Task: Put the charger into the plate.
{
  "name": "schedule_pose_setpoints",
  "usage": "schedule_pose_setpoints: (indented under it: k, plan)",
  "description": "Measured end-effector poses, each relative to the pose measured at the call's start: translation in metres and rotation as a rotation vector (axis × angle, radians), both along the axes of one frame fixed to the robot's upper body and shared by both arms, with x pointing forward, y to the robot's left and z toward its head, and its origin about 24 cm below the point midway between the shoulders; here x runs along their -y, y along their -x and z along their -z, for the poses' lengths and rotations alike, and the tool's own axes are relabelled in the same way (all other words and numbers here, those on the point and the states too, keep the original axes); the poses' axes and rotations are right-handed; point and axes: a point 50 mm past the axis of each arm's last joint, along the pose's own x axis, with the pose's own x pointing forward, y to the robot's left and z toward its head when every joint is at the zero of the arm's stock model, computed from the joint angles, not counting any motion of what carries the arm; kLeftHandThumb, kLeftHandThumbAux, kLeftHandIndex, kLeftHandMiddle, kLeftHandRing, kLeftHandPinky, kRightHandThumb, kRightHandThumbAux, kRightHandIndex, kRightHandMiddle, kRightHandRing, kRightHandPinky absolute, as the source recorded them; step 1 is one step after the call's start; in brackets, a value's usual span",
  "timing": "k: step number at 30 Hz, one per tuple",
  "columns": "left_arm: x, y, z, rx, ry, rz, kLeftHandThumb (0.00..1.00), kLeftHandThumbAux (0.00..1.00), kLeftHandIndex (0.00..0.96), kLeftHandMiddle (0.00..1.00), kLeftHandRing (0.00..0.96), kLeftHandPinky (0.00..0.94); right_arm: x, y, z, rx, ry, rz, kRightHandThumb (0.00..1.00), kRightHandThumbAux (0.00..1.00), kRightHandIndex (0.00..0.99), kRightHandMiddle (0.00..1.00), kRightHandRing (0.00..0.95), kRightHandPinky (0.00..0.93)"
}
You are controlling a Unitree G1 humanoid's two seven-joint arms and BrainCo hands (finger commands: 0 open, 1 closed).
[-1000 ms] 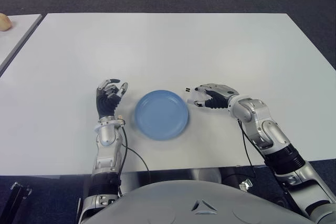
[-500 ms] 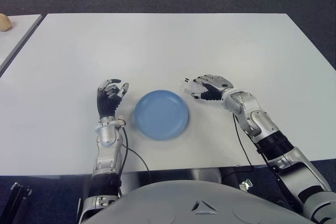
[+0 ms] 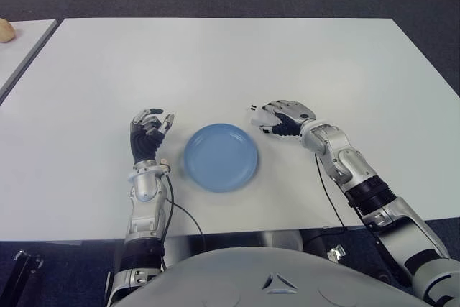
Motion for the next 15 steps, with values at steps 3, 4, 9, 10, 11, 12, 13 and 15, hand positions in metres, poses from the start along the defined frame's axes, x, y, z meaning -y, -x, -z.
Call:
schedule_pose_setpoints:
  k: [3,4,9,10,11,12,13,15]
  plan:
    - [-0.0006,0.0001,0.0,0.0,0.0,-0.003,0.708,0.72,0.44,0.777,0.75,0.742,-0.0003,0.0007,0.0005,0.0,0.004,-0.008,0.372,0.147,0.0,0.0,0.0,0.0]
    - [-0.0008,0.0001,0.0,0.0,0.0,-0.003,0.708,0.72,0.44,0.777,0.75,0.741,-0.0002,0.0009,0.0007,0.0,0.005,-0.009,0.374,0.147,0.0,0.0,0.0,0.0]
    - [-0.0009,0.0001,-0.0001,0.0,0.0,-0.004,0.708,0.72,0.44,0.777,0.749,0.741,0.001,0.003,0.0034,-0.003,0.012,-0.014,0.381,0.147,0.0,0.0,0.0,0.0]
    - [-0.0009,0.0001,-0.0001,0.0,0.0,-0.004,0.708,0.72,0.44,0.776,0.748,0.74,0.0017,0.0036,0.0044,-0.003,0.015,-0.017,0.385,0.147,0.0,0.0,0.0,0.0]
    - [-0.0009,0.0001,-0.0001,0.0,0.0,-0.004,0.708,0.72,0.44,0.775,0.748,0.739,0.0026,0.0042,0.0053,0.0,0.017,-0.021,0.387,0.146,0.0,0.0,0.0,0.0]
    - [-0.0009,0.0001,-0.0001,0.0,0.0,-0.004,0.708,0.72,0.44,0.775,0.748,0.739,0.0035,0.0048,0.0062,0.005,0.017,-0.024,0.388,0.146,0.0,0.0,0.0,0.0]
    - [-0.001,0.0001,-0.0001,0.0,0.0,-0.004,0.708,0.72,0.44,0.774,0.747,0.739,0.0045,0.0054,0.0072,0.009,0.017,-0.027,0.392,0.144,0.0,0.0,0.0,0.0]
    - [-0.001,0.0002,0.0,0.0,0.0,-0.004,0.708,0.72,0.44,0.774,0.747,0.739,0.0058,0.0056,0.0095,0.02,0.016,-0.033,0.398,0.142,0.0,0.0,0.0,0.0]
